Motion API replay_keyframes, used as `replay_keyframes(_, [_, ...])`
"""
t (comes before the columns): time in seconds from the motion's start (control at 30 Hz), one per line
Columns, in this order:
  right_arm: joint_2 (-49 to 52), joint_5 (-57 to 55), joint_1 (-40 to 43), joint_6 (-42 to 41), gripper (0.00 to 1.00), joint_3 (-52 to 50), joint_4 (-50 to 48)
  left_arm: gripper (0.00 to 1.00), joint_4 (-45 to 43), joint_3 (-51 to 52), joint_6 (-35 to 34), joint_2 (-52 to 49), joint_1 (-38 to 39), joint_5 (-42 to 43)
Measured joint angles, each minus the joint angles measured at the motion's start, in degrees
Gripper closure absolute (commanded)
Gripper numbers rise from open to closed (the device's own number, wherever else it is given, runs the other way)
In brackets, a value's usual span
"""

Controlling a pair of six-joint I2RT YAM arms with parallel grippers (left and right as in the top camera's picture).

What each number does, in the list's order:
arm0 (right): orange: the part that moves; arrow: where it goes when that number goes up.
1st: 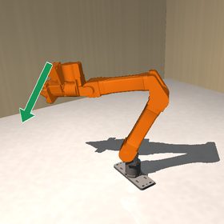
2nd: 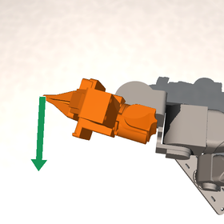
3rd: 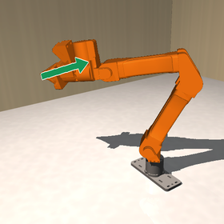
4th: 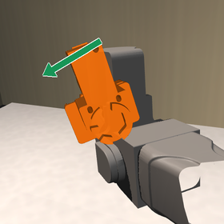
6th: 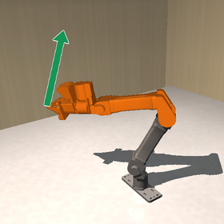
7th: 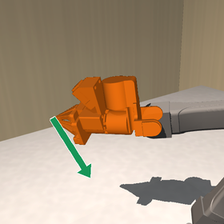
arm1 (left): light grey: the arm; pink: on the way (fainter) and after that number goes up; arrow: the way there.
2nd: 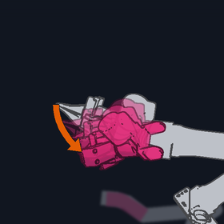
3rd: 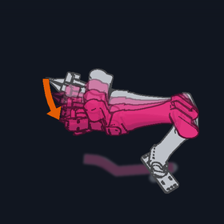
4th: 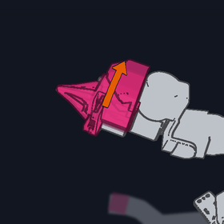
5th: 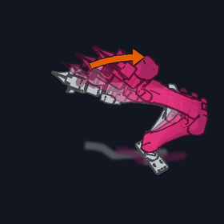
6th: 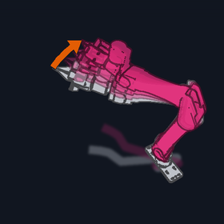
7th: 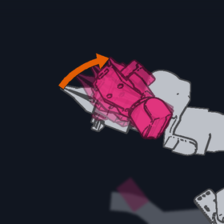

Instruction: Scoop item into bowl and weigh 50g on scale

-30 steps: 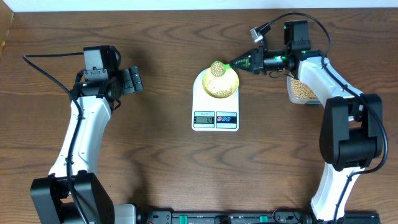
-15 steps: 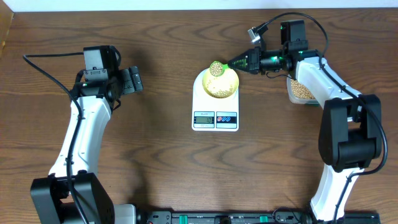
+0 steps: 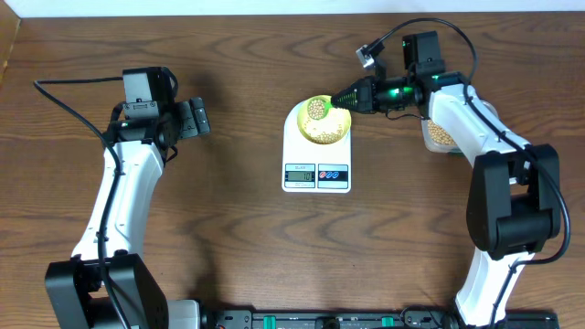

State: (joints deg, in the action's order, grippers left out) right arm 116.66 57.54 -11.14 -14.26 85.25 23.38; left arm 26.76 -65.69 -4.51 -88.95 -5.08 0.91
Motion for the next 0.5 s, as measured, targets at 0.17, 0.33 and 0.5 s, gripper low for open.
replay_keyframes(0.17, [-3.7,-4.7,-0.4,1.8,0.99,0.0,2.3,0.02,0.0,0.0,0.0,0.0,0.0,0.0])
replay_keyframes(0.33, [-8.7,-11.6,-1.8,5.9,0.99,0.0,4.7,0.02,0.0,0.0,0.0,0.0,0.0,0.0])
replay_keyframes(0.5, [-10.3,-17.1,-4.5,11.1,0.99,0.0,5.4,0.02,0.0,0.0,0.0,0.0,0.0,0.0])
